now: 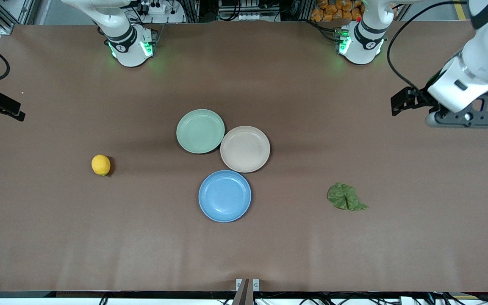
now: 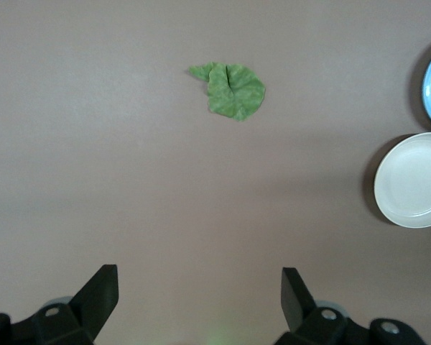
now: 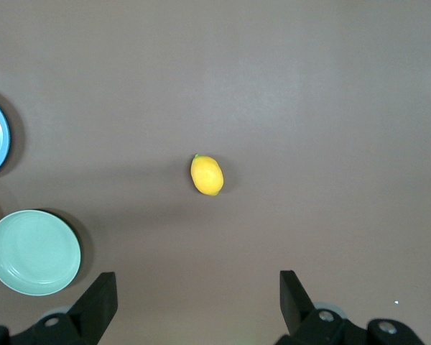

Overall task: Place lemon and lettuce in plates
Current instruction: 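Move the right gripper toward the lemon while the left gripper approaches the lettuce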

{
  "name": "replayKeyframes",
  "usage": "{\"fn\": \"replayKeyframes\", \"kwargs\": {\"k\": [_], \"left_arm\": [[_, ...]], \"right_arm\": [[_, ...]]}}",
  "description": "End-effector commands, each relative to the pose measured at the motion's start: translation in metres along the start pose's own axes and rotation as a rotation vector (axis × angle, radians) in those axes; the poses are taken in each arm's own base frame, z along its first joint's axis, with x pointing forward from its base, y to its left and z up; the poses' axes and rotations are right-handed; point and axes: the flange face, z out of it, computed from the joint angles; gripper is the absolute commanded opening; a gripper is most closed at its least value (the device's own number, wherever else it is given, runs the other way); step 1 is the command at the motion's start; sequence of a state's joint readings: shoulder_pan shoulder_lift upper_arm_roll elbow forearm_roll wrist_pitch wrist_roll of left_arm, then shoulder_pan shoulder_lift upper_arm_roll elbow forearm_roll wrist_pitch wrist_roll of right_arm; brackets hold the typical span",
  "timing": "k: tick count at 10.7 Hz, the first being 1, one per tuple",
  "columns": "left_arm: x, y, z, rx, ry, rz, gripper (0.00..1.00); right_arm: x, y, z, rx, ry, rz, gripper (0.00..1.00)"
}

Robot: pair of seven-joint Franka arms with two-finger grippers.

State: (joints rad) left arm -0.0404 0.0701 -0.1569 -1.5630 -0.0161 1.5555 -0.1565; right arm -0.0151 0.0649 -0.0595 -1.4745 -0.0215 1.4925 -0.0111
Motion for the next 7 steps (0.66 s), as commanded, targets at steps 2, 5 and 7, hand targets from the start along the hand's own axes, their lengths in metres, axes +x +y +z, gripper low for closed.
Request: {"fn": "replayKeyframes", "kwargs": {"k": [2,5,7], "left_arm": [[0.030,0.000,0.036,-0.003,-0.037,-0.004,1.00],[0.069,0.002,0.093,-0.021,-0.053,-0.004,1.00],[0.092,0.003,0.138,-0.027,-0.061,-0.005,1.00]], "right_arm": [[0.005,0.002,0.033,-0.007,-0.025,0.002,1.00],[0.014,0.000,0.084,-0.004,-0.021,-0.003,1.00],[0.015,-0.011,0.123,-0.004,-0.060,-0.022,1.00]]}}
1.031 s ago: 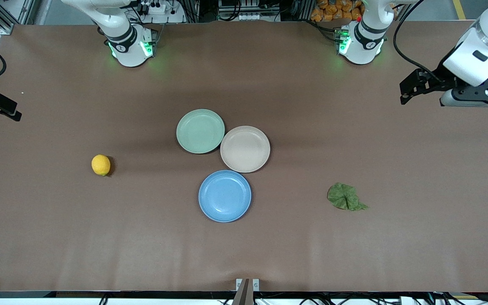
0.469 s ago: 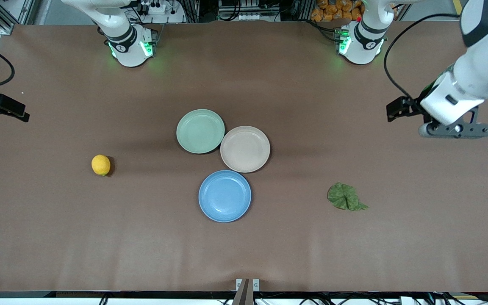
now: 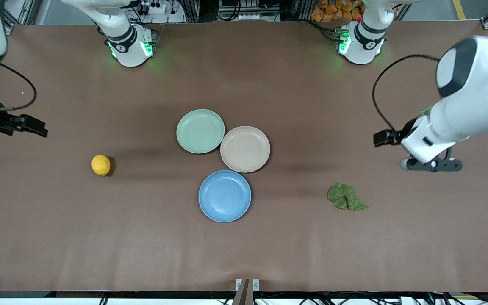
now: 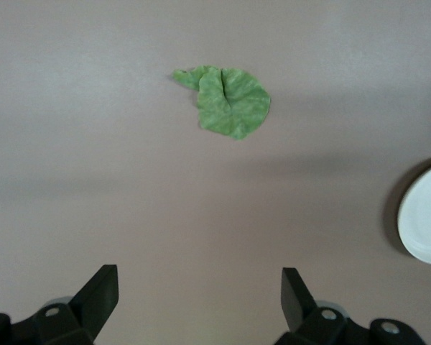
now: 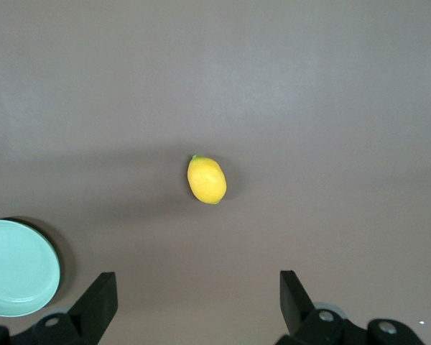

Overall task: Place lemon and lettuce in plates
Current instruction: 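Move the right gripper toward the lemon while the left gripper approaches the lettuce, then lower and close the right gripper on the lemon while the left grasps lettuce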

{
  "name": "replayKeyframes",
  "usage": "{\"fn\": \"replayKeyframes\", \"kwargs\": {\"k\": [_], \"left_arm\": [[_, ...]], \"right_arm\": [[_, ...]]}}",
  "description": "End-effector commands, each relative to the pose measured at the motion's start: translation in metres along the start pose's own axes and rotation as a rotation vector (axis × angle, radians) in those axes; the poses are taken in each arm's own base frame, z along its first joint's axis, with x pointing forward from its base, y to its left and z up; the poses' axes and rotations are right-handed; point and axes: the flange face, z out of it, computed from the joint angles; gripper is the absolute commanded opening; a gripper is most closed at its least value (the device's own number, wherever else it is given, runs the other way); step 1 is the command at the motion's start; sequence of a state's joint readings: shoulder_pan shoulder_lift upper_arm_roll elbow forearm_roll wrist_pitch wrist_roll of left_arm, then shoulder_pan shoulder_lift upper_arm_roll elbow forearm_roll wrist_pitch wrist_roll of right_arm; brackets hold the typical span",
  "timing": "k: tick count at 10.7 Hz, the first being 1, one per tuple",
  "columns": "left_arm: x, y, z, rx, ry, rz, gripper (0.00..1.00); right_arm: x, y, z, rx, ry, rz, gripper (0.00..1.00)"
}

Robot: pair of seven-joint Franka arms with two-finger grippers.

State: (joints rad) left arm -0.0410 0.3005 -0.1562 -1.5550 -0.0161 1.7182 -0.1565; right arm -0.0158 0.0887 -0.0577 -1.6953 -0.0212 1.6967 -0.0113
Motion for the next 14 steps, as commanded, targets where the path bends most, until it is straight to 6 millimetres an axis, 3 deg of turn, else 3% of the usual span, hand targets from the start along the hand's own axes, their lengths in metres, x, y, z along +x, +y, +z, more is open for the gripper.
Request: {"fn": "replayKeyframes", "kwargs": {"k": [1,3,4,7,10,14], "left_arm": [[0.031,-0.002,0.039,-0.008,0.007,-0.006,1.00],[0.053,0.001,0.089,-0.010,0.000,0.001,1.00],[0.058,-0.001,0.102,-0.012,0.000,-0.001,1.00],[0.062,-0.007,0.109,-0.017,-0.005,0.002,1.00],[0.073,-0.004,0.110,-0.021,0.069,-0.008,1.00],[0.096,-0.006,0.133,-0.050,0.142,-0.056,1.00]], "right_arm": [[-0.002,-0.009,0.047,-0.002,-0.023,-0.018,1.00],[-0.003,-0.010,0.080,-0.001,-0.008,-0.020,1.00],[-0.004,-0.012,0.094,-0.001,0.002,-0.024,1.00],[-0.007,-0.022,0.157,0.002,0.019,-0.042,1.00],[-0.007,-0.024,0.203,0.002,0.034,-0.044,1.00],[-0.005,-0.015,0.264,0.000,0.089,-0.103,1.00]]}}
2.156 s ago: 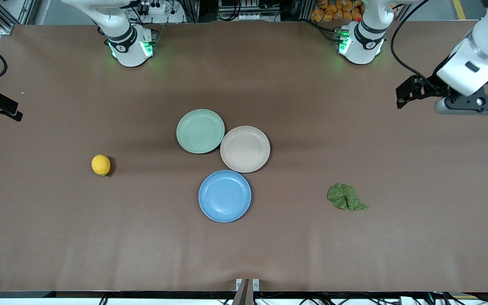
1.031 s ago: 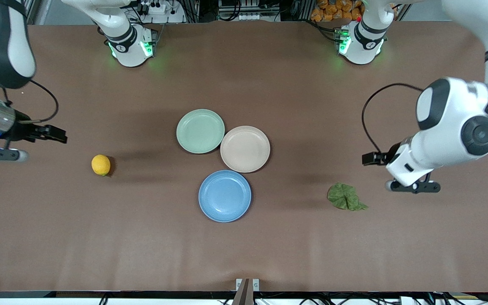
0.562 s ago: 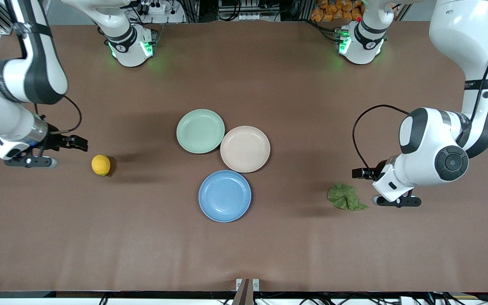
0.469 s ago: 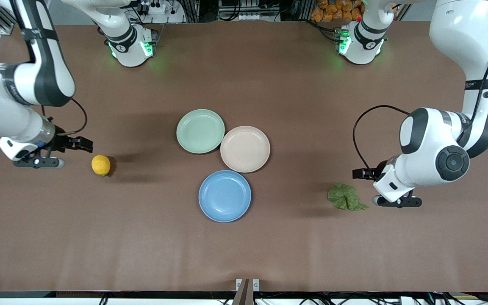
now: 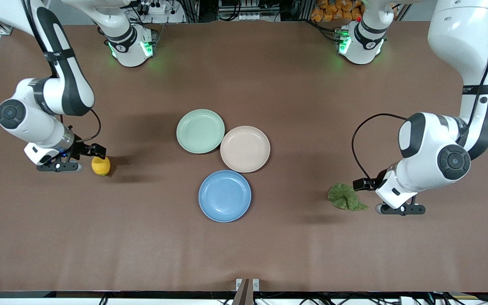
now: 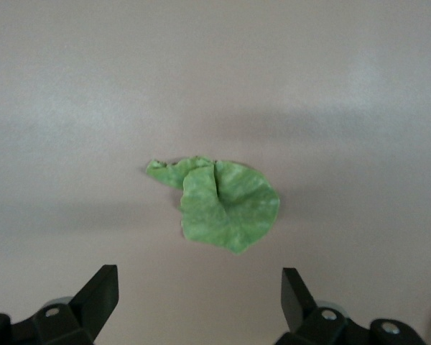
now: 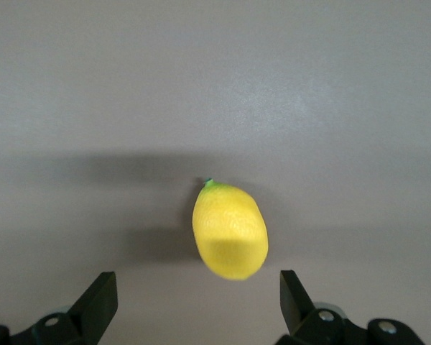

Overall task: Place lemon and lettuce in plates
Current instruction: 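Lower and close the right gripper on the lemon while the left grasps lettuce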

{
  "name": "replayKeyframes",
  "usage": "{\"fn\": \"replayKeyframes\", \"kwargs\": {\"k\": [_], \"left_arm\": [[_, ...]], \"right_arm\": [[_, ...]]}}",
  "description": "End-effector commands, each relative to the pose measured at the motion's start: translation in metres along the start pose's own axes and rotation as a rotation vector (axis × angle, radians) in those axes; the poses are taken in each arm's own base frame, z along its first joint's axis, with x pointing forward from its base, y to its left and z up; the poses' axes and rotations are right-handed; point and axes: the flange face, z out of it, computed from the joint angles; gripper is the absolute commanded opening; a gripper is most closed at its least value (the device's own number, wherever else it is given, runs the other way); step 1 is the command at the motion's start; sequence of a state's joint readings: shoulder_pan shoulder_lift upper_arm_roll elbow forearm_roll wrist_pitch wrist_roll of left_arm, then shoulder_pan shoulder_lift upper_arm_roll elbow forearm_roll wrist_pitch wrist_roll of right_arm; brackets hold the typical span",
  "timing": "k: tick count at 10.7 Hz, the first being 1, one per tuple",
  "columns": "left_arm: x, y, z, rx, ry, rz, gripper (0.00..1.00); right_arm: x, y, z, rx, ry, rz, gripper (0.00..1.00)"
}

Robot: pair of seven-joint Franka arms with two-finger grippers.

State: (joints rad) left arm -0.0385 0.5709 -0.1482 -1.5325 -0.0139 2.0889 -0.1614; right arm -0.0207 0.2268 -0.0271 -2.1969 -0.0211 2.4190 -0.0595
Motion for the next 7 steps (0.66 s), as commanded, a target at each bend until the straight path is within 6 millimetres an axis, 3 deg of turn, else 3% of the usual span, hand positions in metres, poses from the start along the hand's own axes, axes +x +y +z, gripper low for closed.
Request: {"fn": "replayKeyframes", "kwargs": {"k": [1,4,7], "left_arm": [[0.019,0.002,0.009,0.002,0.028,-0.102,1.00],[0.019,0.002,0.020,0.006,0.009,-0.260,1.00],[0.014,0.031,0.046,0.040,-0.011,-0.512,1.00]], "right_arm": [[0.000,0.008,0.025,-0.002,0.018,-0.015,1.00],[0.000,0.012,0.047,-0.003,0.033,-0.008,1.00],[-0.005,0.014,0.074,-0.005,0.064,-0.002,1.00]]}}
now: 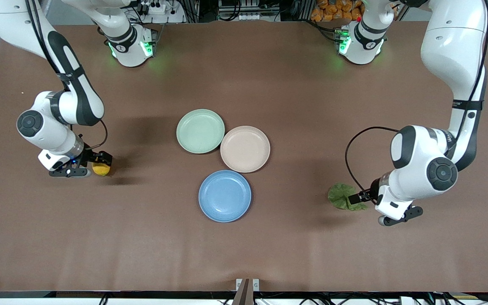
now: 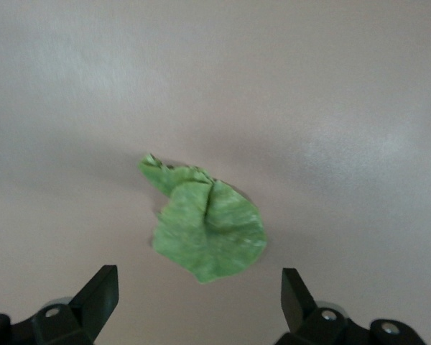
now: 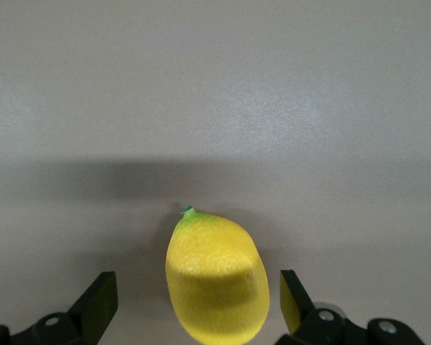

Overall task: Place lemon and lettuce in plates
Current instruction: 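Lower and close the right gripper on the lemon while the left grasps lettuce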

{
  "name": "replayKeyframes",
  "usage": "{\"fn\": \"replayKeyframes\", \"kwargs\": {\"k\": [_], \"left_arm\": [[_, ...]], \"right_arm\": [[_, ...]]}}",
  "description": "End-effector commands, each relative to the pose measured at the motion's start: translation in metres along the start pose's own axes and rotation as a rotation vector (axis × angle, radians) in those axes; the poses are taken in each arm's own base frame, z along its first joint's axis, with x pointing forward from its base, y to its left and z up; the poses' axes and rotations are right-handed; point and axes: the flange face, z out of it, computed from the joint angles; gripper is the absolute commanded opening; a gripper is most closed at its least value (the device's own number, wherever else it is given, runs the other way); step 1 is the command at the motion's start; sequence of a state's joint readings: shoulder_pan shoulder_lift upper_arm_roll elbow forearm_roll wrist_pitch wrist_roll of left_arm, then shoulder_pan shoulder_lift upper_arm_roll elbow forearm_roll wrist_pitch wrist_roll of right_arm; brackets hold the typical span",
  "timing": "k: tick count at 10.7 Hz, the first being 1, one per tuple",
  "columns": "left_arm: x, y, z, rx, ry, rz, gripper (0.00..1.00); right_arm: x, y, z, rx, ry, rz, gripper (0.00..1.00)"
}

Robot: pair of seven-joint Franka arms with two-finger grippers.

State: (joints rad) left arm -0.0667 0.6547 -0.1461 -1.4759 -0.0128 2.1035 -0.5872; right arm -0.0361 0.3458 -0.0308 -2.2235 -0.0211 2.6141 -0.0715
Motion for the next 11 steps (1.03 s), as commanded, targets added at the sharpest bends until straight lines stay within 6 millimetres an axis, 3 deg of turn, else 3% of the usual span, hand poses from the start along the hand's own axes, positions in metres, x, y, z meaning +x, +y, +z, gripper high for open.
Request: {"fn": "replayKeyframes", "kwargs": {"k": [1,4,5,6,7,9,11], "left_arm": [[0.002,0.020,0.015,0.059,0.042,-0.134,1.00],[0.004,0.023,0.038,0.081,0.046,-0.188,1.00],[0.009,0.023,0.045,0.080,0.052,-0.233,1.00],[0.011,0.023,0.052,0.081,0.056,-0.264,1.00],[0.013,0.023,0.057,0.077,0.062,-0.277,1.00],[0.015,0.022,0.069,0.070,0.070,-0.279,1.00],[0.015,0.022,0.078,0.070,0.070,-0.278,1.00]], "right_arm": [[-0.007,0.005,0.024,0.000,0.019,-0.005,1.00],[-0.017,0.004,0.034,-0.001,0.038,-0.003,1.00],[-0.018,0.004,0.035,-0.001,0.027,-0.003,0.95],[-0.019,0.006,0.035,0.000,0.016,0.002,0.49],[-0.021,0.007,0.037,0.002,-0.028,0.005,0.35],[-0.021,0.007,0.036,0.002,-0.042,0.004,0.26],[-0.017,0.007,0.033,0.001,-0.041,-0.002,0.01]]}}
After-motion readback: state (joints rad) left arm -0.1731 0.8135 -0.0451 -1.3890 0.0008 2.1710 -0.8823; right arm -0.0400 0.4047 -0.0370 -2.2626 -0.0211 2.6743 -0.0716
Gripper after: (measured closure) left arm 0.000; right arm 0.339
